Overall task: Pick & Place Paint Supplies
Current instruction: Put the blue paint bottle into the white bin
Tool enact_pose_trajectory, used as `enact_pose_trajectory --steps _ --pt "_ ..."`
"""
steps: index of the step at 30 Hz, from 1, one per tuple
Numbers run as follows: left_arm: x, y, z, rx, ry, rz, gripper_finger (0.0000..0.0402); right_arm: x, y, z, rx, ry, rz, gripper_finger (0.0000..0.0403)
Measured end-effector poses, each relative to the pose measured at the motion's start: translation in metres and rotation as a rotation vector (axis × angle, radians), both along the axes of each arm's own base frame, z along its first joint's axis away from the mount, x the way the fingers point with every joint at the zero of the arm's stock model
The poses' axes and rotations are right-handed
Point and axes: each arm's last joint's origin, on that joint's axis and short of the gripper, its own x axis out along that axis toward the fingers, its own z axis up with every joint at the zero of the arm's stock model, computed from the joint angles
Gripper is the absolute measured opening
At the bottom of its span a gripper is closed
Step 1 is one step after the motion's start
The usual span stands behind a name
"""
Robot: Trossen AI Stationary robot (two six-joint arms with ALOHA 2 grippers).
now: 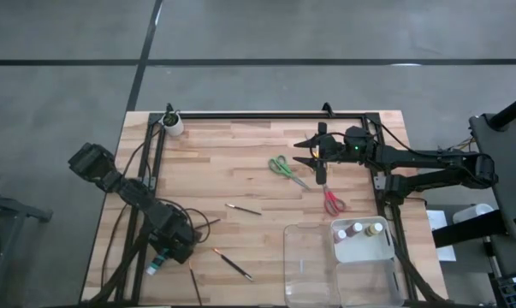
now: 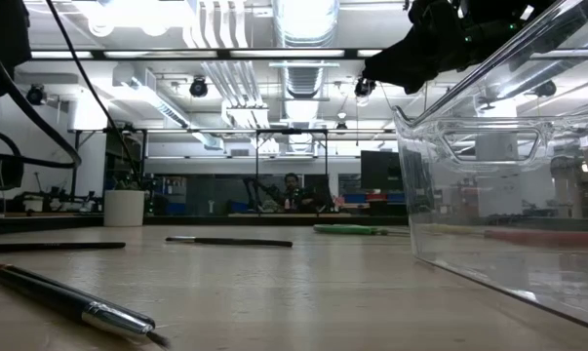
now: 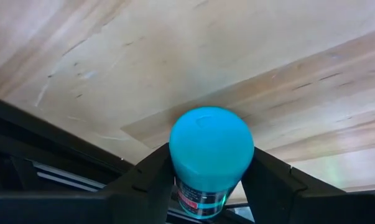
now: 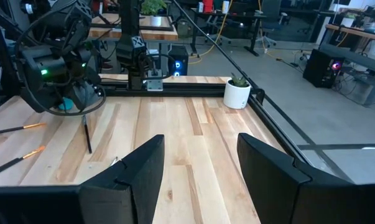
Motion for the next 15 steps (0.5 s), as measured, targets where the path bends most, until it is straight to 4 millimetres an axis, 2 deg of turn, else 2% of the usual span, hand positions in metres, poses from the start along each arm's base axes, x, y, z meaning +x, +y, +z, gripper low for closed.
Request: enact_pose_trajectory --steps 15 --pt "0.015 0.015 -0.001 0.048 -0.083 0.083 0.0172 0.0 0.0 0.0 0.0 0.0 0.0 0.0201"
